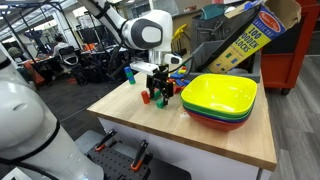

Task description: Pick up one square green block and put it on the pile of stacked up blocks on the left

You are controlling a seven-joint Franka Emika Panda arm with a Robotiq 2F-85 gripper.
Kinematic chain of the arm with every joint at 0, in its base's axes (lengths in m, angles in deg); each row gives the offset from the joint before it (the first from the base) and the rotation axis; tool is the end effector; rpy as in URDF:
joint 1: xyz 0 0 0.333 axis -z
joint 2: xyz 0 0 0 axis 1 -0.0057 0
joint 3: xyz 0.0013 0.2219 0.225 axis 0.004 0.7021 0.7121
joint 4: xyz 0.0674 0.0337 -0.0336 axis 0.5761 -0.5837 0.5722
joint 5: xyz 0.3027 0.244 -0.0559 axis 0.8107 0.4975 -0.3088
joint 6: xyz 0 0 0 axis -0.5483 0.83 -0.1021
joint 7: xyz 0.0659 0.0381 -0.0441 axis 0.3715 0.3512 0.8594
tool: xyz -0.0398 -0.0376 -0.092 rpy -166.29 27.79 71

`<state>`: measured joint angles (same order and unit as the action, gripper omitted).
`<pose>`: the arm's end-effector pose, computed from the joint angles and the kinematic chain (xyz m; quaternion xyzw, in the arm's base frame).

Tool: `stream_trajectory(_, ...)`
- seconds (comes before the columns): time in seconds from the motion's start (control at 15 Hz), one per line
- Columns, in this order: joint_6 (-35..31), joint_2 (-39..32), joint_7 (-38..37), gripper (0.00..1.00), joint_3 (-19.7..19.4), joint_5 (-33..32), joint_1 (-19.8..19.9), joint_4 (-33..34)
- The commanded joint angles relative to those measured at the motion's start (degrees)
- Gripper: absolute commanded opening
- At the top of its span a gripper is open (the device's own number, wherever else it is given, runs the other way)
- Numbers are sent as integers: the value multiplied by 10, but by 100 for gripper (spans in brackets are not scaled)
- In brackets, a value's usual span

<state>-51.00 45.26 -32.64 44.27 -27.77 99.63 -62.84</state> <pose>0.3988 -0.1455 0.2580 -0.9763 0.1669 0.1299 0.0466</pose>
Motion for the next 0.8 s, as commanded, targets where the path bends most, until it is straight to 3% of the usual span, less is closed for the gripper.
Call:
stream_trajectory(0.0,-21,-10,6,100,4,-5,-2,1)
stream_trajectory(0.27,-37,-25,4,100,9,-7,-4,7)
stream_trajectory(0.33,-42,-29,4,81,9,-9,-4,8)
stream_trajectory(0.73,-45,-37,-3,36,5,-22,-1,12)
